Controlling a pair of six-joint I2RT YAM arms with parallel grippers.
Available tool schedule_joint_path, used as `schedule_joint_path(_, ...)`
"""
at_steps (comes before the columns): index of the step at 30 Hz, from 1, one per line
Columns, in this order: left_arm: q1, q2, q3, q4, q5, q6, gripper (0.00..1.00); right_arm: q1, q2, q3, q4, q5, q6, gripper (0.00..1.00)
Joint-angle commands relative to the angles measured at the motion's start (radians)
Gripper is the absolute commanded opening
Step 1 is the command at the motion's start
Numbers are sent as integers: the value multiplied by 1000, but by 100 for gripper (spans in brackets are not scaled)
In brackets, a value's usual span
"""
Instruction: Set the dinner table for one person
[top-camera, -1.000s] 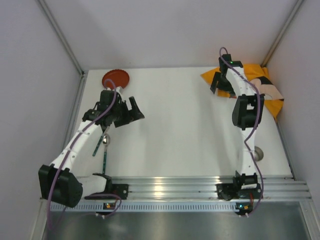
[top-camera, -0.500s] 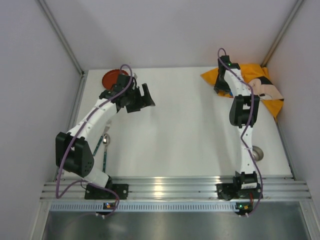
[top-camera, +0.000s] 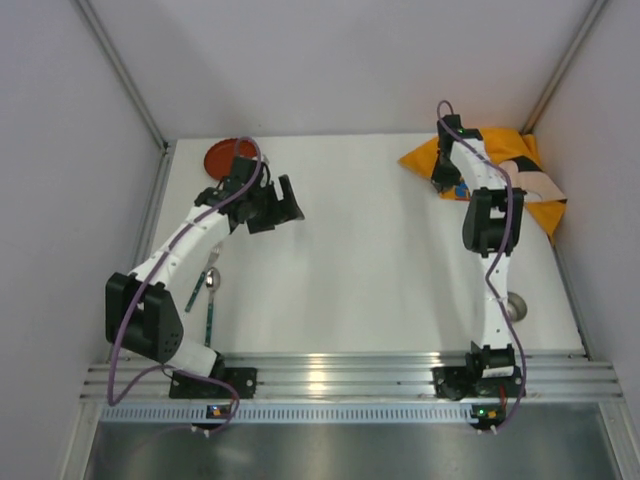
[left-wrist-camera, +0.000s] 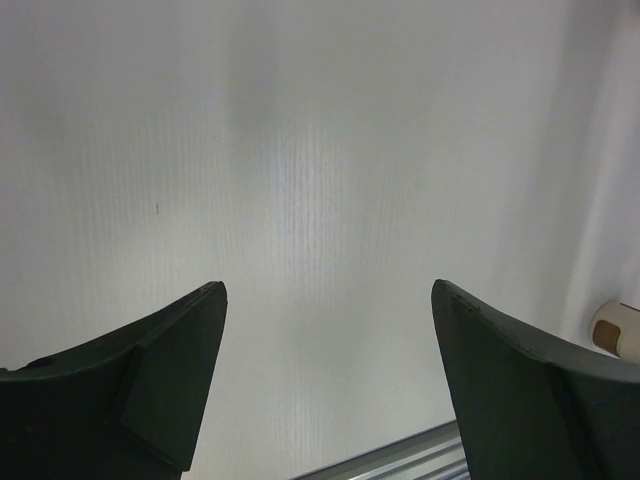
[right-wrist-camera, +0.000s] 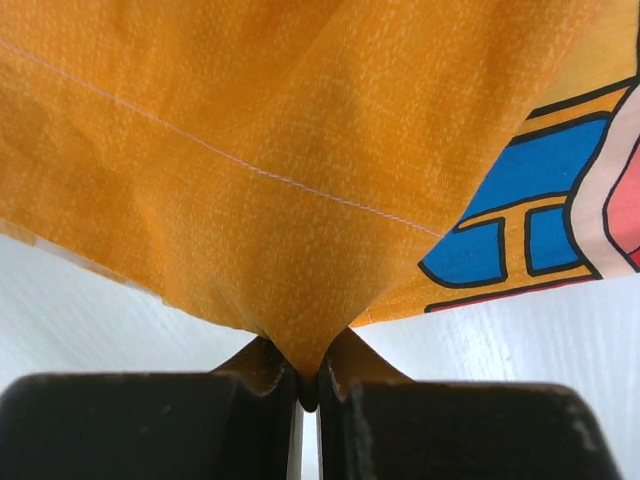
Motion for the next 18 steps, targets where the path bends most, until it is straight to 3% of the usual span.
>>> schedule_joint_path(1, -2, -99, -79, 52, -9, -9, 89, 53, -142, -93, -40, -131, 31, 0)
schedule_joint_path(10, -2, -173, -177, 103, 12, -9, 89, 331, -391, -370, -47, -513, 84, 0)
schedule_joint_path(11, -2, -177, -187, 103, 11, -3, 89, 355, -401, -377, -38, -614, 84, 23)
schedule_joint_path(12, -2, -188, -191, 103, 11, 0, 89, 397, -420, -374, -50, -630, 83, 53)
schedule_joint_path(14, -2, -194, -196, 96, 9, 5, 89, 426, -441, -365, -110, -633, 80, 100)
schedule_joint_path(18, -2, -205, -202, 91, 18, 4, 89, 432, -573, -422, -124, -613, 80, 100)
